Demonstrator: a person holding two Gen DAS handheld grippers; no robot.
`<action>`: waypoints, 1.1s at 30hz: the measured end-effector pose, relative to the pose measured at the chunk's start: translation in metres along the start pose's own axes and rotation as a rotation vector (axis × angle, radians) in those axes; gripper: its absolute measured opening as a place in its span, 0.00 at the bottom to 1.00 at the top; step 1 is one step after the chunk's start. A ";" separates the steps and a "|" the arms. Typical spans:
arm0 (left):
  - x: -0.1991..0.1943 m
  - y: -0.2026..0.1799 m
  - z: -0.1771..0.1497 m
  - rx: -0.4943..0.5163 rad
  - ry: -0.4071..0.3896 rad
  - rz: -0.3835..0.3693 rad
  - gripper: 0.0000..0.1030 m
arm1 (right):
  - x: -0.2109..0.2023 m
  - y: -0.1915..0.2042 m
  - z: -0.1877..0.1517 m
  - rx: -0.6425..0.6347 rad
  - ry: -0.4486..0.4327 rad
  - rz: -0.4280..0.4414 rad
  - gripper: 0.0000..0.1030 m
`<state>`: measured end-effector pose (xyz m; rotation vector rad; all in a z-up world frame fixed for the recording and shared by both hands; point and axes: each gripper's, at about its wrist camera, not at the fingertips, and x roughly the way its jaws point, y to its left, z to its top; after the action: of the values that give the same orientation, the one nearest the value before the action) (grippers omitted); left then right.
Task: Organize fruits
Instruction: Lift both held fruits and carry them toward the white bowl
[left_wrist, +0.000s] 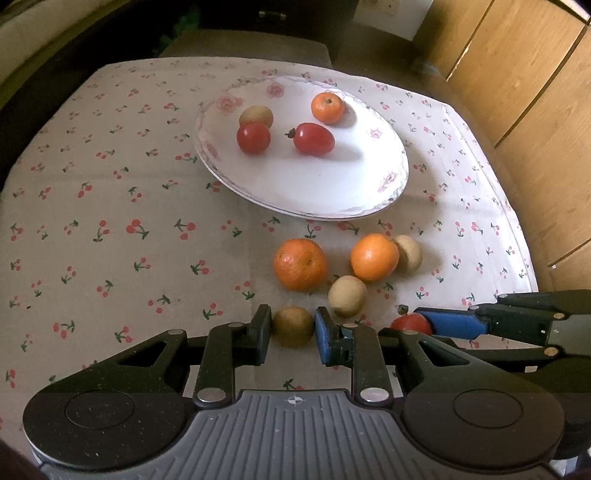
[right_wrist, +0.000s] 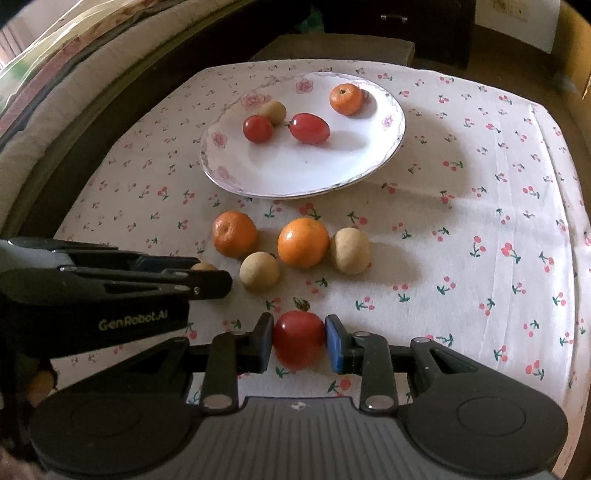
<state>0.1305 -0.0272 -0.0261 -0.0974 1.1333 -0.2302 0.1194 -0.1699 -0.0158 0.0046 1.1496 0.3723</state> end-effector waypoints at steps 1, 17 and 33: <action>0.000 0.000 0.000 -0.002 -0.001 0.000 0.33 | 0.000 0.002 0.000 -0.012 0.000 -0.008 0.31; -0.009 -0.004 -0.002 0.025 -0.018 -0.006 0.32 | -0.016 0.001 -0.002 -0.003 -0.041 -0.043 0.30; -0.020 -0.008 0.003 0.020 -0.048 -0.022 0.32 | -0.025 0.000 0.011 0.032 -0.086 -0.036 0.30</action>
<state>0.1245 -0.0309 -0.0057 -0.0975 1.0821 -0.2579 0.1201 -0.1750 0.0112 0.0279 1.0693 0.3187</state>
